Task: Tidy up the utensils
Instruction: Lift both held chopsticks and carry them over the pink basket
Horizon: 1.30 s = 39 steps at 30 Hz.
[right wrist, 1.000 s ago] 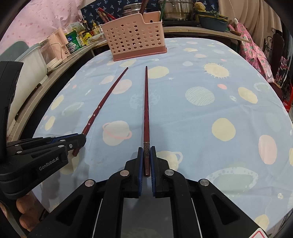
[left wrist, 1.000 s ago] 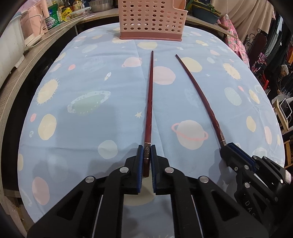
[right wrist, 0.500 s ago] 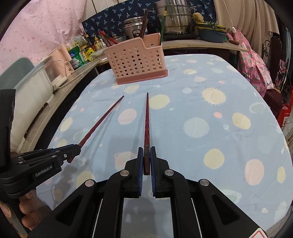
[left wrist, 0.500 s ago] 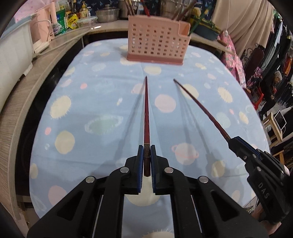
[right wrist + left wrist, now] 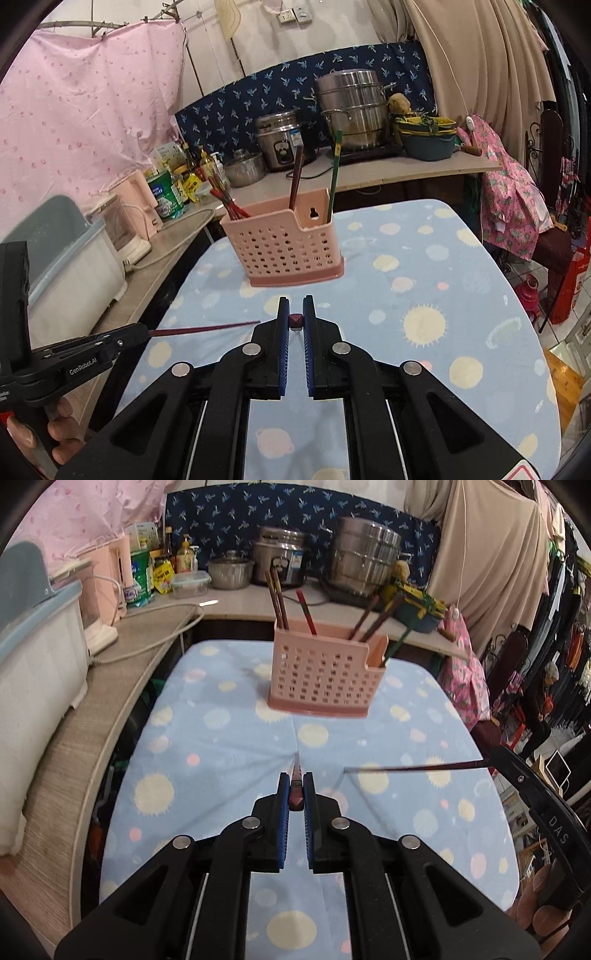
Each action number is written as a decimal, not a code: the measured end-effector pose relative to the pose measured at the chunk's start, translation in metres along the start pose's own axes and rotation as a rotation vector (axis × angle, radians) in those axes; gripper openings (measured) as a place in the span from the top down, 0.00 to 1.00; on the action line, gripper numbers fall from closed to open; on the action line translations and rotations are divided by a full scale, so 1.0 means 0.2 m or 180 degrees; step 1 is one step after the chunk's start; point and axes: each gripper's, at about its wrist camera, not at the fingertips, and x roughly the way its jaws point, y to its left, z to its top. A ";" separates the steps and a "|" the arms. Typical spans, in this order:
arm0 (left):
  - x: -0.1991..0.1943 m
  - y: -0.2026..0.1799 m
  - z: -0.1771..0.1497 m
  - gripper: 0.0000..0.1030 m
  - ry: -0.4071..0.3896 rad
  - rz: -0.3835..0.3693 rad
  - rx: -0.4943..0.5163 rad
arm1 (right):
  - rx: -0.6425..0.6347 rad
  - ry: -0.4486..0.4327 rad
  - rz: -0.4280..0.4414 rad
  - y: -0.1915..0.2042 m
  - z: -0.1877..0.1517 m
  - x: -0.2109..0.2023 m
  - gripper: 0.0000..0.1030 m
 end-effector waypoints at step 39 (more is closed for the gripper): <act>0.00 -0.04 1.21 0.93 -0.1294 -0.0023 -0.0181 | 0.0178 -0.0865 0.0214 0.08 1.08 0.42 0.93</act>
